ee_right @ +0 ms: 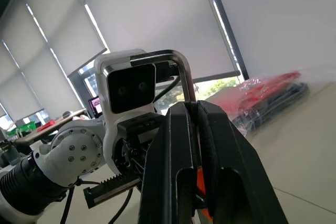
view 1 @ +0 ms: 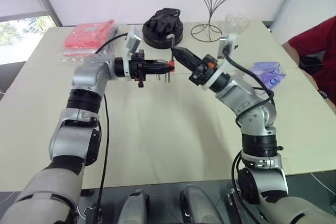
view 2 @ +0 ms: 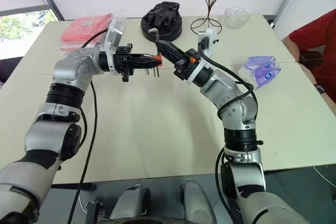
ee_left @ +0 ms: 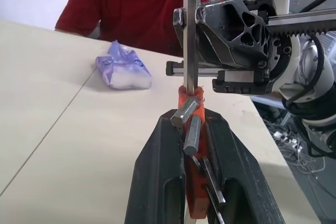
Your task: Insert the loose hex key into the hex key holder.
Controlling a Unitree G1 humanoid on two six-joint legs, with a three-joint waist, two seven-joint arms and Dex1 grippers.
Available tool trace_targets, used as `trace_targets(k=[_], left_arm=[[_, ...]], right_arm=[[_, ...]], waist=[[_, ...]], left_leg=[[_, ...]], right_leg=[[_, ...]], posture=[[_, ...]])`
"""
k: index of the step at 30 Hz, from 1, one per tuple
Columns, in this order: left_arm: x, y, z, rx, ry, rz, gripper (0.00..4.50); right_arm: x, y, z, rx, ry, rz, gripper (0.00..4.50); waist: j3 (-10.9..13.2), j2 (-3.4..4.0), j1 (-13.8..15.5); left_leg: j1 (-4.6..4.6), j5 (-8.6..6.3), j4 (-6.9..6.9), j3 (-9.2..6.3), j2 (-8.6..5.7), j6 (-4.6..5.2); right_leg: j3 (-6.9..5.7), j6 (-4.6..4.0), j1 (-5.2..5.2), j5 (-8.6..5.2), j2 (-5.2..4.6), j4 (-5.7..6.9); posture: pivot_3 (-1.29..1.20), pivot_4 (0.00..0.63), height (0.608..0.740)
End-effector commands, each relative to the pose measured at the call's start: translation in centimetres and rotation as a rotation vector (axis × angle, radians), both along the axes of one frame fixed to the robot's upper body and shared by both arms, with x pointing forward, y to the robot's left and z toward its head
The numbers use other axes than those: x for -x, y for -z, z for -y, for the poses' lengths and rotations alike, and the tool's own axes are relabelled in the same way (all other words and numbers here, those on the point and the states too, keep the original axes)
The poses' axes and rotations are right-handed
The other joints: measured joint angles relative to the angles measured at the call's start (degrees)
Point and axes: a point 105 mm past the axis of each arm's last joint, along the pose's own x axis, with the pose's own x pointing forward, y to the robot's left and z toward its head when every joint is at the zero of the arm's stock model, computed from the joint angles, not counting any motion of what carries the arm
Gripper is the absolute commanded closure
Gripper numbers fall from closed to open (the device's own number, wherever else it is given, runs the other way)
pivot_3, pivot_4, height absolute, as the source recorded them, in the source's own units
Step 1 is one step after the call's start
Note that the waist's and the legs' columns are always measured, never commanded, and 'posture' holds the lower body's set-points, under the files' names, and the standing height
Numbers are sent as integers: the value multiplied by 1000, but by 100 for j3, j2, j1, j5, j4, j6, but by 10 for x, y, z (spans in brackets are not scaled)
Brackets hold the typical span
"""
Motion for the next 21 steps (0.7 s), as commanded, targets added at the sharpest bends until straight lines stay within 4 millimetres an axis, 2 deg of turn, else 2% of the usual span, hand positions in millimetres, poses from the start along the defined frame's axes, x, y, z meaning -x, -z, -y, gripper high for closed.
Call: trace_targets(k=[1, 4, 8, 13, 16, 19, 21], left_arm=[[4, -42, -1, 66, 11, 142, 4500], [5, -41, -1, 66, 12, 141, 4500], [5, -36, -2, 59, 10, 136, 4500], [5, -29, -5, 49, -1, 123, 4500], [5, -21, -11, 37, -23, 94, 4500], [5, -5, -23, 36, -72, 6, 4500], [5, 14, -33, 37, -128, -113, 4500]], right_arm=[[2, 12, -6, 35, -24, -42, 3756], [2, 11, -5, 30, -20, -43, 2467], [-2, 10, -2, 27, 5, -40, 340], [-3, 5, 3, 16, 12, -32, 340], [9, 6, 11, 50, -28, -14, 340], [24, 13, 21, 163, -64, 13, 340], [30, 17, 30, 232, -56, 26, 340]], waist=[[1, -3, 0], [4, 2, 0], [4, 2, 0], [4, 2, -1], [4, 2, 3], [4, 2, 5], [4, 2, -3]], left_leg=[[0, 0, 0, 0, 0, 0], [0, 0, 0, 2, 0, 0], [-1, 0, 1, 0, 0, 0], [-1, 0, 1, 0, 0, 0], [-1, 0, 1, -1, 1, 0], [-1, 0, 0, -1, 0, 1], [-1, -2, 0, -1, 1, 4]], right_leg=[[0, 0, 0, 0, 0, 0], [1, 0, 0, 0, 0, 0], [0, 0, 0, 0, 1, 0], [1, 0, 0, 0, 0, 0], [1, 0, 0, 0, 0, 1], [1, 0, 0, 0, -1, 0], [1, 0, 1, 0, -1, -2]], posture=[[0, 150, 740], [0, 150, 740], [0, 150, 740], [0, 150, 740], [0, 150, 740], [0, 150, 740], [0, 150, 740]])
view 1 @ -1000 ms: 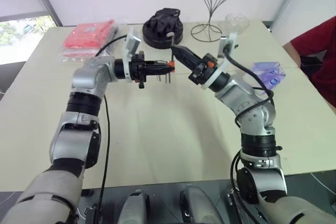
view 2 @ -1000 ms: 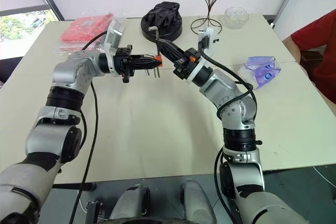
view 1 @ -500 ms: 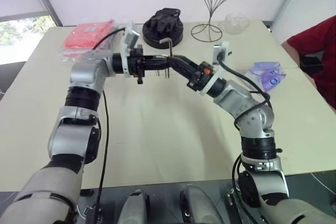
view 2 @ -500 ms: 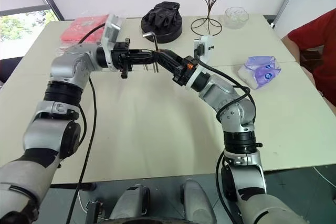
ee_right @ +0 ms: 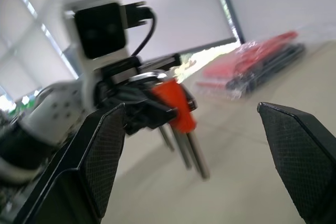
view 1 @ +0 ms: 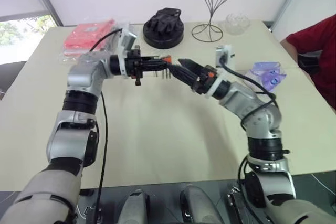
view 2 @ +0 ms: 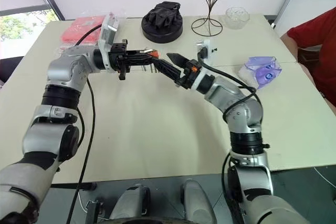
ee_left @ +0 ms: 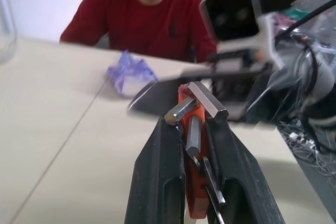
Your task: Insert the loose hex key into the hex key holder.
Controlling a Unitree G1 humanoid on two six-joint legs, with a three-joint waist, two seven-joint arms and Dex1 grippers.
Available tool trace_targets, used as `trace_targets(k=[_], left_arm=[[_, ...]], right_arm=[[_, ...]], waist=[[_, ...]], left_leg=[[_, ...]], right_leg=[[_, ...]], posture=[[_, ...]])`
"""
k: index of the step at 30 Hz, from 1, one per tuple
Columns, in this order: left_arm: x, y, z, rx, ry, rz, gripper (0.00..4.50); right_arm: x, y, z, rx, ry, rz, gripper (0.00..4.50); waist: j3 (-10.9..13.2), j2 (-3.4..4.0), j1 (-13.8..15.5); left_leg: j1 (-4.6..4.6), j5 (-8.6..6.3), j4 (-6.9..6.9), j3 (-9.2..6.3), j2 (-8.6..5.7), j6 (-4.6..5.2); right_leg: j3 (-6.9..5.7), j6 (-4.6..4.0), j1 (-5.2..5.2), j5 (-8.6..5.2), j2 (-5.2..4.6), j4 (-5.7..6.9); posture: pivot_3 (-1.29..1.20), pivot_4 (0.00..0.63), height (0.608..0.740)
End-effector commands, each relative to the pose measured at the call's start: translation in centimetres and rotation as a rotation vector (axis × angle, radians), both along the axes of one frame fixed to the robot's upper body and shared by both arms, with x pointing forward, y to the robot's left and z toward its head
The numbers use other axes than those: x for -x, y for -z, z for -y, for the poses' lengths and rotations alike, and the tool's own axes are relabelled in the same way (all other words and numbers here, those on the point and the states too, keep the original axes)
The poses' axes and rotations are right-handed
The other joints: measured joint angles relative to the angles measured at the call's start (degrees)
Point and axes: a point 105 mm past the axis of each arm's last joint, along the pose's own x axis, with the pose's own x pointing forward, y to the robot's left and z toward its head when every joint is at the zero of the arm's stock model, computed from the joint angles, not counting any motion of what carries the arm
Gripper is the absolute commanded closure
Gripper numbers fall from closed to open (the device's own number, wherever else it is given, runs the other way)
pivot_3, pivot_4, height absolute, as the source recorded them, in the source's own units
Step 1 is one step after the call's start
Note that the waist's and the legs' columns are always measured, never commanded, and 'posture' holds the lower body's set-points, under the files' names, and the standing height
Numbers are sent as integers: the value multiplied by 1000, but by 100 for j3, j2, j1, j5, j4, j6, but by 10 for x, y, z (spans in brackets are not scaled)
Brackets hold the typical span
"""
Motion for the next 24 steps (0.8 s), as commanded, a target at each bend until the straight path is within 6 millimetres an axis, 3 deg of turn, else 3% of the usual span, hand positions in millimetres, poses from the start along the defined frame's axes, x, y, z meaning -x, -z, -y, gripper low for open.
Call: trace_targets(k=[1, 5, 7, 10, 12, 16, 17, 20, 24], left_arm=[[3, 10, -13, 32, -61, -109, 4500], [3, 51, -24, 78, -196, -384, 4500], [8, 76, -28, 18, -237, -426, 4500], [6, 110, -37, -73, -337, -477, 3217], [5, 122, -42, -115, -383, -481, 2281], [0, 128, -51, -172, -447, -438, 293], [-1, 131, -58, -242, -462, -368, 20], [-11, 128, -87, -372, -572, -178, 20], [-15, 98, -107, -357, -656, 6, 20]], right_arm=[[17, -10, 4, 53, -42, 73, 340], [17, -1, 15, 136, -3, 82, 340], [16, 1, 15, 131, 10, 77, 340], [13, 4, 11, 125, 17, 77, 307], [12, 4, 9, 118, 20, 80, 307], [11, 3, 8, 109, 27, 83, 307], [10, 4, 8, 110, 29, 82, 307], [11, 6, 10, 118, 36, 78, 307], [12, 11, 14, 123, 51, 62, 307]], waist=[[0, 0, -13], [1, -2, -9], [1, -2, -8], [1, -2, 11], [1, -2, 18], [0, -2, 34], [0, -2, 34], [0, -3, -8], [0, -3, 2]], left_leg=[[0, 0, 1, -1, 0, 0], [2, 0, 4, -5, 2, 1], [3, -1, 5, -5, 2, 1], [4, 0, 4, -5, 2, 1], [4, 0, 5, -5, 2, 0], [6, 0, 6, -3, 0, 0], [8, 0, 6, -2, 0, 0], [18, 0, 2, -2, 2, 0], [19, -1, -5, -2, 5, 1]], right_leg=[[0, 0, 0, 0, 0, 1], [1, 0, 0, 0, 5, 3], [1, 0, 1, 0, 4, 4], [2, 0, 1, 0, 3, 4], [2, 0, 1, 0, 1, 4], [1, 0, 6, 0, -2, 3], [1, 0, 7, 0, -2, 2], [5, -1, 11, 0, 0, 2], [6, -2, 9, -1, 5, 2]], posture=[[0, 150, 740], [0, 150, 740], [0, 150, 740], [0, 150, 740], [0, 150, 740], [0, 150, 740], [0, 150, 740], [0, 150, 740], [0, 150, 740]])
